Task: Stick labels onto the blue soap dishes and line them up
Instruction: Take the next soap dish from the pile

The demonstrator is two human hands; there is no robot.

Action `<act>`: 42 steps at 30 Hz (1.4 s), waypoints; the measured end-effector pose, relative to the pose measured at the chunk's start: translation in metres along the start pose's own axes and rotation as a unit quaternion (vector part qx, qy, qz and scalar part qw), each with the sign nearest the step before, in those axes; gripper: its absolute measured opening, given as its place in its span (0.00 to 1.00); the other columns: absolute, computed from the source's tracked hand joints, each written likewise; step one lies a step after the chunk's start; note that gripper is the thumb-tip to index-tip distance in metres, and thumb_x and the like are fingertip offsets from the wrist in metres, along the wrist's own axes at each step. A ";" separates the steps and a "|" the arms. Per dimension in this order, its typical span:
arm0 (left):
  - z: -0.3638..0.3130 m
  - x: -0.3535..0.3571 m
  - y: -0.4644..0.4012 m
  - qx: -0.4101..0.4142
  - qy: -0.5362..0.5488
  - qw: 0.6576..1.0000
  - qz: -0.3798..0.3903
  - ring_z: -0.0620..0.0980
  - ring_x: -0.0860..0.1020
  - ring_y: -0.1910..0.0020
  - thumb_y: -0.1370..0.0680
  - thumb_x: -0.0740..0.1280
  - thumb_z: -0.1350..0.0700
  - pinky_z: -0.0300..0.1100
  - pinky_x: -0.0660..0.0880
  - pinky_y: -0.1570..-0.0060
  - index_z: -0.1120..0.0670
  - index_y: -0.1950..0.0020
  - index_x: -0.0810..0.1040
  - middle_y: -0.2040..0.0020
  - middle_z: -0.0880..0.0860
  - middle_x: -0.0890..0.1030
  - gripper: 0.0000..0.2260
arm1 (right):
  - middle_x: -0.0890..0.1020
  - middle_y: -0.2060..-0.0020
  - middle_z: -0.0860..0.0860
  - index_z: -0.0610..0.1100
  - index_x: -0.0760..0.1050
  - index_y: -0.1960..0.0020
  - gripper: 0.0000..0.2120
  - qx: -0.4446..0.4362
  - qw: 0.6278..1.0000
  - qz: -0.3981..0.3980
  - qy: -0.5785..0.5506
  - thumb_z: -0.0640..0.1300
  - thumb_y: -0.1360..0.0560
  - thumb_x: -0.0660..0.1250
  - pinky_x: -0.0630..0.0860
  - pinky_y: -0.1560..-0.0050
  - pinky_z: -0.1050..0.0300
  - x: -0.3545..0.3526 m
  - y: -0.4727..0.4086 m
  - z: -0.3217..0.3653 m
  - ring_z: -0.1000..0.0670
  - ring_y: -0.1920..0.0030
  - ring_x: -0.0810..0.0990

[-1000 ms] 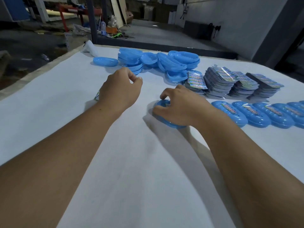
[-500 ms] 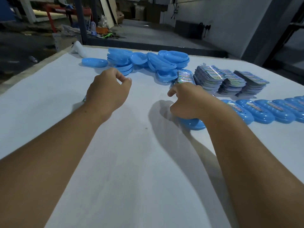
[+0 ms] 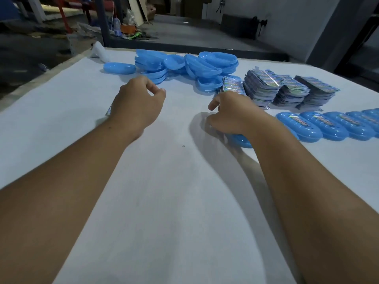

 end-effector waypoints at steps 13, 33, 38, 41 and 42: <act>-0.008 0.018 0.008 0.049 -0.075 0.994 0.060 0.53 0.79 0.53 0.23 0.67 0.44 0.48 0.77 0.48 0.47 0.58 0.79 0.56 0.49 0.82 0.09 | 0.80 0.40 0.51 0.52 0.77 0.35 0.19 -0.021 0.999 -0.013 -0.036 0.51 0.26 0.68 0.75 0.36 0.46 0.004 -0.004 0.005 0.43 0.37 0.76; -0.014 0.038 -0.104 0.095 -0.237 0.966 0.048 0.55 0.73 0.44 0.16 0.59 0.53 0.50 0.73 0.45 0.56 0.36 0.77 0.42 0.57 0.80 0.13 | 0.78 0.52 0.59 0.54 0.79 0.39 0.14 -0.026 0.994 -0.057 -0.086 0.53 0.24 0.67 0.75 0.39 0.48 0.002 -0.006 0.005 0.48 0.42 0.78; -0.006 0.040 -0.112 0.076 -0.206 0.975 0.044 0.54 0.77 0.48 0.18 0.64 0.52 0.50 0.78 0.46 0.55 0.43 0.82 0.48 0.55 0.83 0.11 | 0.79 0.52 0.58 0.53 0.79 0.39 0.13 -0.026 0.992 -0.072 -0.103 0.52 0.23 0.67 0.75 0.40 0.50 -0.002 -0.008 0.005 0.49 0.44 0.78; -0.002 0.037 -0.116 0.057 -0.136 0.989 0.034 0.53 0.80 0.52 0.18 0.63 0.52 0.47 0.78 0.52 0.55 0.45 0.82 0.50 0.54 0.83 0.10 | 0.80 0.52 0.58 0.53 0.80 0.40 0.13 -0.026 0.991 -0.076 -0.106 0.52 0.23 0.67 0.75 0.43 0.52 -0.004 -0.009 0.005 0.50 0.46 0.78; -0.001 0.035 -0.116 0.049 -0.110 0.992 0.026 0.53 0.80 0.52 0.17 0.62 0.52 0.47 0.78 0.53 0.54 0.45 0.80 0.50 0.54 0.83 0.09 | 0.80 0.52 0.58 0.53 0.80 0.40 0.13 -0.026 0.991 -0.076 -0.108 0.52 0.23 0.67 0.75 0.44 0.53 -0.004 -0.009 0.005 0.50 0.46 0.78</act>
Point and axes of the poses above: each hand's wrist, its own y-axis away from the middle knuckle, its own x-axis out of the palm, z = x × y, the point moved 9 cm from there along -y, towards the middle knuckle
